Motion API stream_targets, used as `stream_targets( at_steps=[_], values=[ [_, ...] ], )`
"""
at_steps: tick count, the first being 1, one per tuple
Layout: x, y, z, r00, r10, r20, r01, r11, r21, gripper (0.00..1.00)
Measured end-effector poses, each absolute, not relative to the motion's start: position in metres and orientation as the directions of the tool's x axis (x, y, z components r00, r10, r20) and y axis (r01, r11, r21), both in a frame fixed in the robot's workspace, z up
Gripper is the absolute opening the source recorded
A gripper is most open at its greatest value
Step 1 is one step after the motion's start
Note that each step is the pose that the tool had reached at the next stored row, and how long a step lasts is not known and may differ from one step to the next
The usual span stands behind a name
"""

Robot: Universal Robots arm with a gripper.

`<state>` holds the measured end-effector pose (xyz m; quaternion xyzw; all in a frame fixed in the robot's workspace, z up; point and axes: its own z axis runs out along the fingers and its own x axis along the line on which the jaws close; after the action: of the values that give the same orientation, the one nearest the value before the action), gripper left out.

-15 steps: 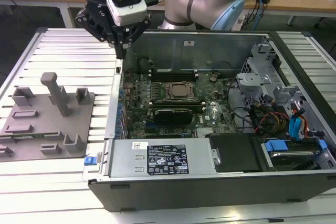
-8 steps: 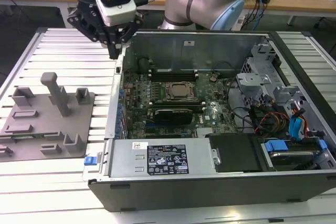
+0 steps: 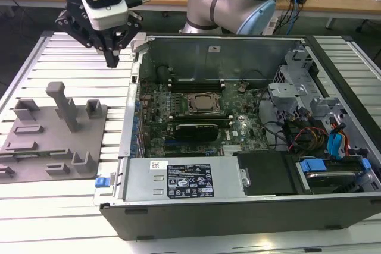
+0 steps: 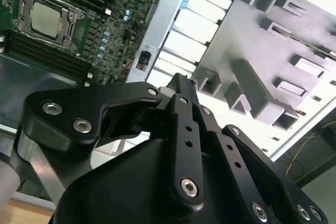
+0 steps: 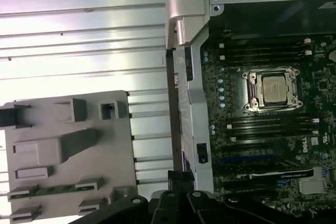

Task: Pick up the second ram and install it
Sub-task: 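Reach for the second ram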

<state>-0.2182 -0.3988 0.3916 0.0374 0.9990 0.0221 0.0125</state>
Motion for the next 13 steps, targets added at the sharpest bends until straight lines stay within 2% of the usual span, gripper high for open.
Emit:
stream_targets(
  at_steps=[13],
  values=[
    [-0.242, -0.399, 0.391, -0.997, 0.075, -0.023, 0.074, 0.996, 0.045, 0.11]
  ],
)
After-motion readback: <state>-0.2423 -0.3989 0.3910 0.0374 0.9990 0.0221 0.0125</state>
